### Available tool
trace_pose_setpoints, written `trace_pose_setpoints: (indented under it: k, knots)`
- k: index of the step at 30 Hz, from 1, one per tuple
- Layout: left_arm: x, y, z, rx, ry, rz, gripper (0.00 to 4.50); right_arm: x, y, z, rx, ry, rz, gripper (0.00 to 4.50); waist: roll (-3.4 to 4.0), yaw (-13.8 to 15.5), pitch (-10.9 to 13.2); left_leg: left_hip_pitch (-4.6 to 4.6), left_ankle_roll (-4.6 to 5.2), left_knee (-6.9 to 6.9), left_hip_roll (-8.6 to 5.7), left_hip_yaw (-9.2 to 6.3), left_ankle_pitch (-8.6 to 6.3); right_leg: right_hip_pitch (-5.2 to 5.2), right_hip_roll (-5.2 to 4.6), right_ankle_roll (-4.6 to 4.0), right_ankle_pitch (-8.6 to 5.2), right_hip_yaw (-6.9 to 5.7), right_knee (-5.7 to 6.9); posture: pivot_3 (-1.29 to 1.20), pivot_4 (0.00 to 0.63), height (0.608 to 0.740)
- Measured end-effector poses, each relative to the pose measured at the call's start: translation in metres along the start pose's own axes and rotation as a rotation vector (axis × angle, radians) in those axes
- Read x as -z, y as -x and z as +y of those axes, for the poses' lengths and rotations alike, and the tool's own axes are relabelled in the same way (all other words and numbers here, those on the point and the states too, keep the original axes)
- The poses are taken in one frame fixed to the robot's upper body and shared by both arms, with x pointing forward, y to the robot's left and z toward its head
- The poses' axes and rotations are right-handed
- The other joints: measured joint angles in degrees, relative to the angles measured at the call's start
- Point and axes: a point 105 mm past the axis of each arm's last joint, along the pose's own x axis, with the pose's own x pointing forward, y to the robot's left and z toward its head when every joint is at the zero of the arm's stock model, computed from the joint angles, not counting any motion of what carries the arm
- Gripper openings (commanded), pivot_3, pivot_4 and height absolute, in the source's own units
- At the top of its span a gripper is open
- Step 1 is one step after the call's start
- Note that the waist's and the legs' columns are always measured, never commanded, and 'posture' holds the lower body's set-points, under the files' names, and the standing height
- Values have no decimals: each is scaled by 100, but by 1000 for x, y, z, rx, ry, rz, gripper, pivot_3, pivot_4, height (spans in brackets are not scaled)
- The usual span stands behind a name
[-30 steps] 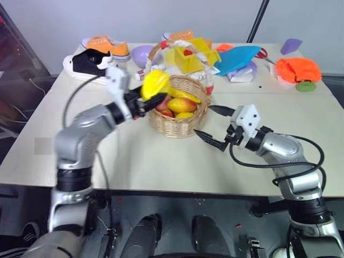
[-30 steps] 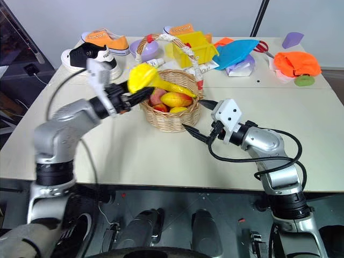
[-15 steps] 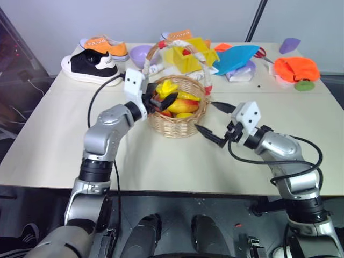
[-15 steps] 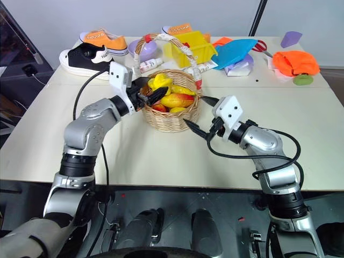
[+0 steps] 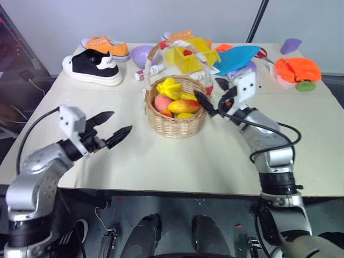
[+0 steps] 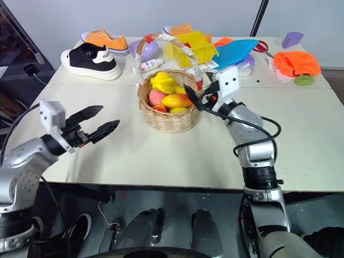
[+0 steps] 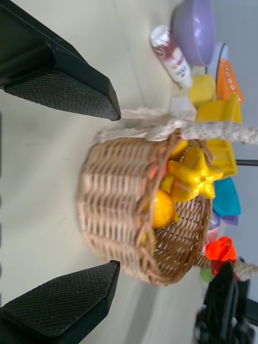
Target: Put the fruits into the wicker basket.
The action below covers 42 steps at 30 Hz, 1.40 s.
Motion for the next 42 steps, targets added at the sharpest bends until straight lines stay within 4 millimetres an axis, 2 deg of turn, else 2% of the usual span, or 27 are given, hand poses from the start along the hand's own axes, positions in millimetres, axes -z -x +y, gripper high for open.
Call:
trace_pose_setpoints:
  k: [1, 4, 9, 10, 11, 17, 21, 27, 29, 33, 36, 42]
  knots:
    - [1, 2, -1, -1, 3, 2, 4469, 2, 0, -1, 4, 2, 7, 4500, 0, 0, 0, 0, 0, 0, 0, -1, 0, 0, 0, 0, 0, -1, 0, 0, 150, 740]
    - [3, 6, -4, -9, -3, 1, 4500, 7, -1, -5, 13, -14, 13, 3669, 0, -17, 0, 1, 0, 0, 1, 0, 0, -1, 1, 0, 0, 0, 1, 0, 150, 740]
    - [-2, 4, -7, -27, -6, -42, 4500, 0, -4, -4, -2, -39, -20, 1098, 2, -33, -1, 1, 0, -2, 3, 0, 0, -3, 4, 0, 0, 0, 3, 0, 150, 740]
    - [-2, 4, -7, -29, -6, -43, 4500, 1, -4, -4, -4, -39, -19, 441, 2, -34, -1, 1, 0, -2, 3, 0, 0, -3, 5, 0, 0, 0, 3, 0, 150, 740]
    - [-2, 4, -7, -29, -5, -43, 4500, 1, -4, -4, -5, -38, -19, 15, 2, -33, -1, 1, 0, -2, 3, 0, 0, -3, 4, 0, 0, 0, 3, 0, 150, 740]
    - [-1, -4, -11, 2, -1, -44, 4500, 2, -2, -6, -6, -41, -17, 15, 2, -27, -1, 1, 0, -2, 3, 1, 0, -3, 4, 0, 0, 1, 3, 0, 150, 740]
    - [-4, -12, -10, 27, 4, -54, 4500, -1, 14, -16, -4, -32, -26, 15, 2, -2, 0, -1, 0, -2, 0, 1, 0, -2, 1, 0, 0, 1, -1, 0, 150, 740]
    - [-5, -29, -11, 106, 17, -68, 4500, -25, 74, -75, 140, 72, -30, 15, 4, 43, 1, -3, 2, -1, -3, 3, -1, 0, -3, 0, 0, -2, -3, 0, 150, 740]
    - [-8, -48, -21, 194, 20, -89, 4500, -29, 107, -104, 278, 120, -14, 15, 5, 103, 1, -3, 2, 0, -2, 1, -1, 2, -2, 0, 0, -7, -3, 0, 150, 740]
    - [-9, -73, -40, 340, 17, -94, 4500, -33, 160, -142, 508, 164, -5, 15, 9, 109, -1, -2, 6, 0, -3, 16, -3, 2, -4, 1, 0, 4, -4, 0, 150, 740]
    - [-11, -90, -50, 437, 3, -97, 4500, -31, 188, -153, 603, 207, 26, 15, 13, 71, -2, 0, 6, 0, 2, 19, -2, 2, 0, 1, 0, 4, -2, 0, 150, 740]
    - [-10, -102, -62, 565, -11, -87, 4500, -32, 224, -166, 754, 225, 30, 15, 21, -34, -5, 3, 7, 0, 2, 20, -2, 3, 0, 2, 0, 7, 1, 0, 150, 740]
